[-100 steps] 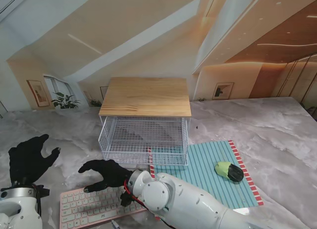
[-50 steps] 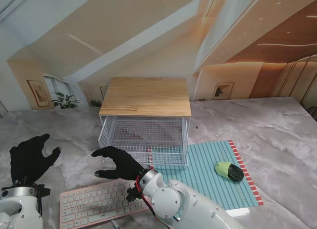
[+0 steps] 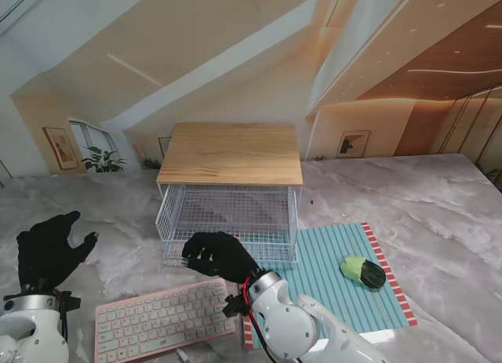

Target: Unroll the mouse pad and set up the keyboard and mouse from the tabletop organizer

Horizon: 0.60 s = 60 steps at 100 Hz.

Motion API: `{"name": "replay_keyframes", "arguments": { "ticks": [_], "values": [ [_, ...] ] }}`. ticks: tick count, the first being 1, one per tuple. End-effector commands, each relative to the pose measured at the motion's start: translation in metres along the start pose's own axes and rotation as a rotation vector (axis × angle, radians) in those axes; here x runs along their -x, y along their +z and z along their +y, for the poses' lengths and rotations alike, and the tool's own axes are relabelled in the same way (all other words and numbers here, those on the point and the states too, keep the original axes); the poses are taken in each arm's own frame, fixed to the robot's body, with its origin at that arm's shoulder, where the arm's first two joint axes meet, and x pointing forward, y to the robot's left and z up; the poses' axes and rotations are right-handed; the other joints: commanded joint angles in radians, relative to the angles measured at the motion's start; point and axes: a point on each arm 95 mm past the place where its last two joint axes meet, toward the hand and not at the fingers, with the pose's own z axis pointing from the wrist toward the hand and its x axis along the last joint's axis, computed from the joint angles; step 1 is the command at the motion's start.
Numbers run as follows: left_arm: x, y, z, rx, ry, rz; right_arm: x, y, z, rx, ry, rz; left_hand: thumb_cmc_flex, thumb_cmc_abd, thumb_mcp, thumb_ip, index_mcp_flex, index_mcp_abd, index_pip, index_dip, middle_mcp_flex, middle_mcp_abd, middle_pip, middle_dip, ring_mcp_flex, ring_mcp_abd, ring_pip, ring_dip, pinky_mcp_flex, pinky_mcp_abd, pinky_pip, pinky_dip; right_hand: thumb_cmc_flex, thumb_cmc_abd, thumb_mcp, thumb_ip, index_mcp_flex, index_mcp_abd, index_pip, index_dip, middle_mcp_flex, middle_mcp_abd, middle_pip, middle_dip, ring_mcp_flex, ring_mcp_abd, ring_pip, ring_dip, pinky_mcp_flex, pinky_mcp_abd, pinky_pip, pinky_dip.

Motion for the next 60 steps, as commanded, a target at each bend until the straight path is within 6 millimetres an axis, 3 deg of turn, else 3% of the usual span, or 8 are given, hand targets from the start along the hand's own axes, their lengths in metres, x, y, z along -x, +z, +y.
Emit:
{"name": "replay_keyframes", "arguments": {
  "ticks": [1, 26, 48, 60],
  "values": [
    [-0.003, 0.000, 0.001, 0.015, -0.005, 0.010, 0.008, -0.009, -0.002, -0.032, -0.007, -0.030, 0.013, 0.020, -0.001, 0.017, -0.012, 0.003, -0.007, -0.005, -0.027, -0.011, -0.005, -0.010, -0.020, -0.019, -0.005, -0.010, -0.007, -0.036, -0.011, -0.003, 0.017, -0.020, 0.011, -0.025, 0.067, -0.021, 0.050, -0.025, 0.070, 0.010, 0.018, 0.012, 0.071, 0.045, 0.049, 0.011, 0.062, 0.007, 0.079, 0.025],
    [-0.005, 0.001, 0.002, 0.019, -0.008, 0.012, 0.022, -0.024, -0.003, -0.075, -0.024, -0.101, 0.012, 0.020, -0.002, 0.017, -0.011, 0.001, -0.007, -0.005, -0.028, -0.013, -0.005, -0.010, -0.021, -0.019, -0.005, -0.010, -0.007, -0.036, -0.011, -0.003, 0.016, 0.005, -0.008, -0.004, 0.228, 0.020, 0.012, -0.108, 0.244, 0.046, -0.088, -0.037, 0.223, 0.110, -0.034, -0.085, 0.166, 0.108, 0.057, -0.079],
    [-0.006, 0.001, 0.002, 0.020, -0.008, 0.013, 0.035, -0.029, -0.015, -0.118, -0.069, -0.137, 0.012, 0.020, -0.002, 0.017, -0.011, 0.002, -0.007, -0.005, -0.027, -0.012, -0.005, -0.010, -0.021, -0.018, -0.005, -0.010, -0.007, -0.036, -0.011, -0.003, 0.015, 0.017, -0.002, 0.006, 0.246, 0.052, -0.079, -0.216, 0.259, 0.038, -0.249, -0.112, 0.228, 0.097, -0.327, -0.210, 0.047, 0.167, -0.127, -0.256],
    [-0.006, 0.001, 0.002, 0.021, -0.007, 0.013, 0.041, -0.028, -0.019, -0.129, -0.094, -0.148, 0.011, 0.020, -0.002, 0.017, -0.011, 0.002, -0.007, -0.006, -0.027, -0.013, -0.005, -0.010, -0.021, -0.018, -0.005, -0.010, -0.007, -0.036, -0.011, -0.003, 0.019, 0.025, 0.003, 0.008, 0.233, 0.069, -0.104, -0.231, 0.234, 0.041, -0.282, -0.122, 0.191, 0.096, -0.397, -0.232, -0.050, 0.159, -0.189, -0.298]
  ]
}}
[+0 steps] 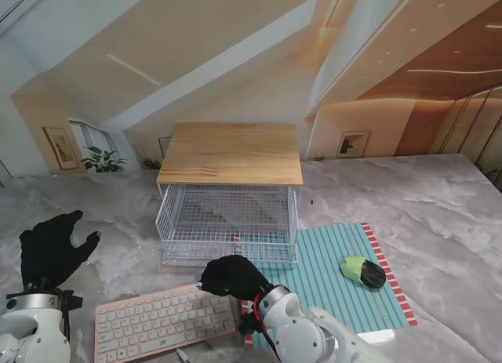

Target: Unroll the mouse pad and set up the keyboard and mouse from the tabletop organizer

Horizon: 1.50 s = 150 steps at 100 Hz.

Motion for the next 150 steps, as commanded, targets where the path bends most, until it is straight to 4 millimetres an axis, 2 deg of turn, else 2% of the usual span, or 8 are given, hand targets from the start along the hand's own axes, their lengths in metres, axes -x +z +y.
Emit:
{"name": "replay_keyframes", "arguments": {
  "ticks": [1, 50, 67, 92, 97, 150],
  "values": [
    [-0.003, -0.001, 0.001, 0.015, -0.004, 0.006, 0.005, -0.001, -0.008, -0.023, -0.006, -0.018, 0.011, 0.019, -0.003, 0.017, -0.010, 0.002, -0.007, -0.006, -0.028, -0.012, -0.005, -0.010, -0.020, -0.017, -0.005, -0.010, -0.007, -0.036, -0.011, -0.003, 0.019, 0.025, 0.005, 0.013, 0.037, 0.014, -0.020, -0.012, -0.004, -0.012, -0.016, -0.015, 0.000, 0.009, -0.025, -0.014, -0.050, 0.008, -0.029, -0.031],
    [-0.005, -0.002, 0.001, 0.024, -0.008, 0.001, 0.019, 0.010, -0.006, 0.019, -0.087, -0.063, 0.010, 0.021, -0.006, 0.015, -0.010, 0.002, -0.009, -0.006, -0.029, -0.013, -0.006, -0.011, -0.023, -0.020, -0.007, -0.011, -0.007, -0.037, -0.015, -0.005, 0.017, 0.059, 0.022, 0.030, -0.010, 0.037, -0.109, -0.026, -0.124, -0.016, -0.062, -0.018, -0.123, -0.006, -0.148, -0.037, -0.181, -0.065, -0.124, -0.075],
    [-0.006, -0.001, 0.002, 0.026, -0.010, 0.004, 0.022, 0.013, -0.004, 0.039, -0.096, -0.080, 0.010, 0.021, -0.007, 0.016, -0.011, 0.002, -0.009, -0.007, -0.029, -0.012, -0.006, -0.011, -0.024, -0.021, -0.008, -0.011, -0.007, -0.037, -0.016, -0.006, 0.014, 0.072, 0.020, 0.052, -0.018, 0.044, -0.168, 0.021, -0.170, -0.018, -0.049, -0.006, -0.163, -0.009, -0.167, -0.025, -0.218, -0.076, -0.137, -0.074],
    [-0.008, -0.001, 0.003, 0.034, -0.012, 0.002, 0.025, 0.017, -0.001, 0.053, -0.100, -0.091, 0.010, 0.022, -0.007, 0.016, -0.011, 0.003, -0.010, -0.007, -0.030, -0.012, -0.006, -0.011, -0.023, -0.020, -0.007, -0.011, -0.007, -0.037, -0.017, -0.006, 0.010, 0.086, 0.021, 0.063, -0.040, 0.049, -0.196, 0.042, -0.221, -0.026, -0.051, -0.004, -0.216, -0.023, -0.181, -0.024, -0.260, -0.095, -0.151, -0.076],
    [-0.008, -0.001, 0.004, 0.035, -0.011, 0.002, 0.025, 0.018, 0.000, 0.056, -0.100, -0.091, 0.011, 0.022, -0.006, 0.016, -0.010, 0.002, -0.010, -0.007, -0.029, -0.012, -0.005, -0.011, -0.023, -0.021, -0.007, -0.011, -0.007, -0.037, -0.017, -0.006, 0.012, 0.087, 0.020, 0.068, -0.045, 0.051, -0.221, 0.071, -0.244, -0.028, -0.041, 0.001, -0.234, -0.029, -0.183, -0.020, -0.272, -0.103, -0.156, -0.075],
    [-0.008, 0.000, 0.002, 0.030, -0.009, 0.004, 0.022, 0.038, 0.007, 0.080, -0.106, -0.087, 0.011, 0.021, -0.005, 0.017, -0.010, 0.004, -0.010, -0.007, -0.029, -0.010, -0.006, -0.011, -0.024, -0.018, -0.006, -0.010, -0.006, -0.038, -0.018, -0.007, 0.015, 0.096, 0.020, 0.068, -0.120, 0.065, -0.282, 0.086, -0.394, -0.047, -0.025, 0.014, -0.372, -0.064, -0.210, -0.019, -0.365, -0.152, -0.188, -0.081]
  ]
}}
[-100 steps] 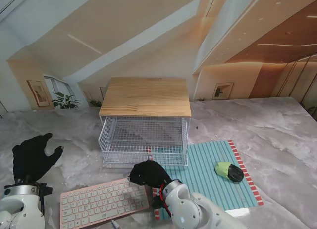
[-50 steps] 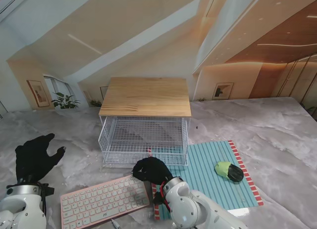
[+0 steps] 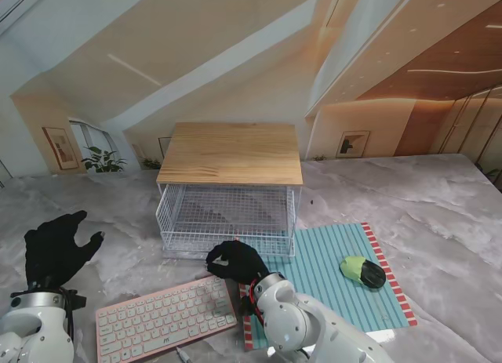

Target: Unroll the mouse pad and set up the keyboard and mouse from the tabletop organizer

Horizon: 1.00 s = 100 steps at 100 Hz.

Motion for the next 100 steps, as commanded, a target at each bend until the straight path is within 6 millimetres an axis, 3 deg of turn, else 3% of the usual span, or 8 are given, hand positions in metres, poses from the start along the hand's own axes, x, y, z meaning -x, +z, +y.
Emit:
{"name": "replay_keyframes", "arguments": {
  "ticks": [1, 100],
  "values": [
    [-0.003, -0.001, 0.000, 0.012, -0.005, 0.006, -0.005, 0.003, 0.001, -0.001, -0.002, 0.005, 0.012, 0.021, -0.004, 0.017, -0.010, 0.004, -0.010, -0.007, -0.029, -0.011, -0.006, -0.011, -0.023, -0.017, -0.005, -0.010, -0.006, -0.037, -0.010, -0.006, 0.013, 0.031, 0.019, 0.013, -0.025, 0.007, -0.015, 0.012, -0.044, -0.019, 0.010, 0.018, -0.040, -0.023, -0.016, 0.003, -0.034, -0.074, -0.019, -0.024],
    [-0.003, -0.001, -0.001, 0.012, -0.003, 0.007, 0.004, 0.009, 0.017, 0.065, -0.049, -0.051, 0.016, 0.022, -0.007, 0.017, -0.010, 0.006, -0.012, -0.008, -0.031, -0.008, -0.010, -0.013, -0.027, -0.016, -0.008, -0.012, -0.006, -0.037, -0.011, -0.007, 0.017, 0.035, 0.017, 0.015, -0.055, 0.013, -0.038, 0.026, -0.110, -0.028, 0.031, 0.023, -0.101, -0.041, -0.011, 0.009, -0.072, -0.094, -0.024, -0.023]
  ]
}}
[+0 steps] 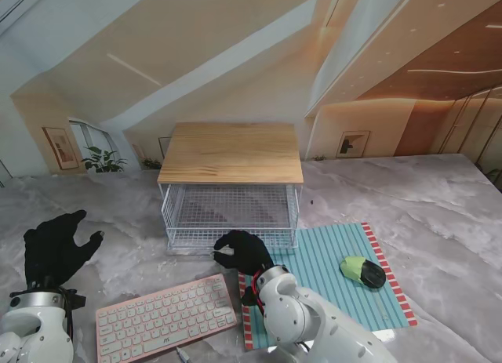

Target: Unroll the mouse pad and set up the keyboard and mouse from the tabletop organizer

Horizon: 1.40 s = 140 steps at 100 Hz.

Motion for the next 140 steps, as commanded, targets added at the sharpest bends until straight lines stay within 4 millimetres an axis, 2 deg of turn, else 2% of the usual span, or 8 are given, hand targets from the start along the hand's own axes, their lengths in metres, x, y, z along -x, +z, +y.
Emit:
{"name": "replay_keyframes", "arguments": {
  "ticks": [1, 78, 140],
  "values": [
    [-0.003, -0.001, 0.001, 0.015, -0.004, 0.006, 0.000, 0.003, 0.002, 0.001, -0.007, -0.004, 0.017, 0.021, -0.006, 0.017, -0.010, 0.006, -0.012, -0.008, -0.031, -0.007, -0.009, -0.013, -0.027, -0.016, -0.008, -0.012, -0.006, -0.037, -0.011, -0.007, 0.017, 0.025, 0.017, 0.015, -0.025, 0.003, -0.006, 0.014, -0.039, -0.026, 0.009, 0.012, -0.057, -0.021, -0.013, -0.005, -0.035, -0.026, -0.012, -0.023],
    [-0.004, 0.000, 0.002, 0.021, 0.000, 0.005, 0.008, 0.009, 0.011, 0.026, -0.027, -0.038, 0.016, 0.022, -0.005, 0.018, -0.011, 0.005, -0.012, -0.008, -0.031, -0.010, -0.008, -0.012, -0.026, -0.016, -0.007, -0.011, -0.006, -0.037, -0.012, -0.007, 0.023, 0.034, 0.020, 0.017, -0.032, -0.004, 0.001, 0.022, -0.043, -0.032, 0.020, 0.014, -0.058, -0.030, -0.003, 0.000, -0.033, -0.031, -0.006, -0.019],
    [-0.005, 0.002, 0.002, 0.023, -0.001, 0.008, 0.018, 0.016, 0.025, 0.038, -0.062, -0.024, 0.014, 0.022, -0.005, 0.017, -0.011, 0.005, -0.012, -0.008, -0.030, -0.011, -0.007, -0.012, -0.026, -0.017, -0.006, -0.011, -0.006, -0.037, -0.012, -0.007, 0.020, 0.040, 0.023, 0.017, -0.026, -0.029, 0.036, 0.039, -0.010, -0.053, 0.022, 0.014, -0.028, -0.050, 0.005, 0.003, -0.020, -0.038, 0.011, -0.010]
  ]
}}
